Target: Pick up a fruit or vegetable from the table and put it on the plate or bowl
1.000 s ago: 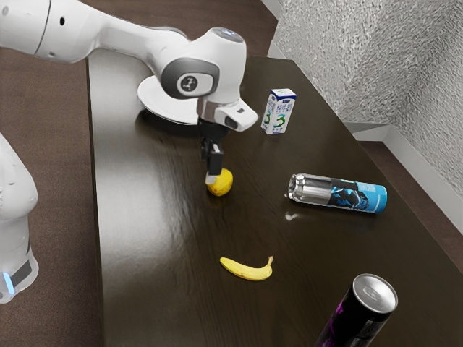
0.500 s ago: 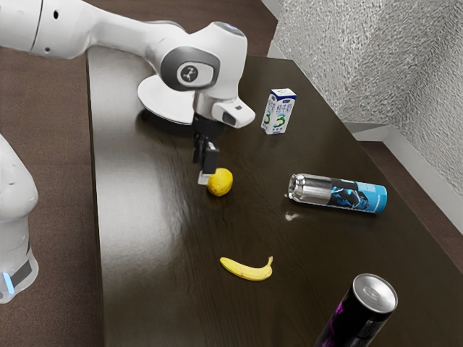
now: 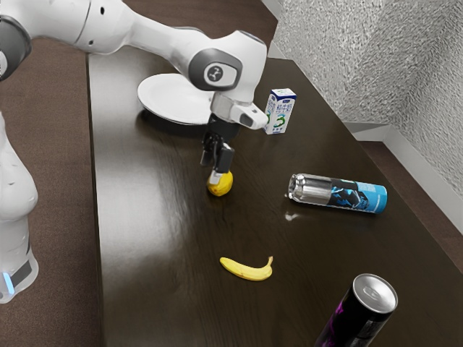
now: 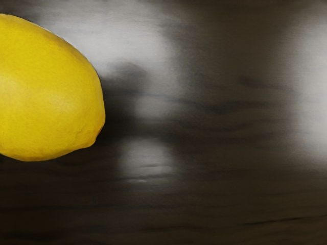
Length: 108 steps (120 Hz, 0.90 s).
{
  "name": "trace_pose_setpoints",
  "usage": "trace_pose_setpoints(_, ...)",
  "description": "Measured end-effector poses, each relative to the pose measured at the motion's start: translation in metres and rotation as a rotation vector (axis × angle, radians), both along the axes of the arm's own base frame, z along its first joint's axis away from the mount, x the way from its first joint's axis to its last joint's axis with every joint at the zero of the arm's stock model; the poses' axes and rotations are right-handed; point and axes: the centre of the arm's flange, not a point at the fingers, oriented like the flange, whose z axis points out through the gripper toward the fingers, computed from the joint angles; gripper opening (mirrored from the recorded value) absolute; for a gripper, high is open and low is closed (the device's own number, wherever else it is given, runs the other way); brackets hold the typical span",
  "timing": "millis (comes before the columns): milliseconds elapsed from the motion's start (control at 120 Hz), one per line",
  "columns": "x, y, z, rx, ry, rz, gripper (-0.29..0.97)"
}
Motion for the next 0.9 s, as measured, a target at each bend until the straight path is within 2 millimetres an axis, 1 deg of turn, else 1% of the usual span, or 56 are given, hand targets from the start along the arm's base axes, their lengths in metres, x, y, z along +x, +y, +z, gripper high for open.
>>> trace_pose_setpoints(58,0.002,0.006,0.0,0.01,-0.01,0.01,0.66)
trace_pose_setpoints(150,0.004,0.021,-0.003,0.015,-0.017,0.04,0.66)
trace_pose_setpoints(217,0.005,0.025,-0.003,0.019,-0.023,0.049,0.66)
trace_pose_setpoints(333,0.008,0.022,-0.004,0.022,-0.035,0.046,0.66)
trace_pose_setpoints(417,0.002,0.016,0.01,0.055,-0.056,0.038,0.66)
trace_pose_setpoints(442,0.0,0.016,0.012,0.071,-0.052,0.035,0.66)
trace_pose_setpoints(492,-0.004,0.017,0.011,0.101,-0.039,0.031,0.66)
trace_pose_setpoints(533,-0.006,0.013,0.01,0.123,-0.03,0.023,0.66)
trace_pose_setpoints(667,-0.005,0.006,0.004,0.158,-0.009,0.016,0.66)
trace_pose_setpoints(767,0.008,0.012,-0.014,0.145,0.03,0.03,0.66)
trace_pose_setpoints(825,0.018,0.017,-0.017,0.137,0.037,0.041,0.66)
trace_pose_setpoints(900,0.025,0.019,-0.021,0.132,0.043,0.048,0.66)
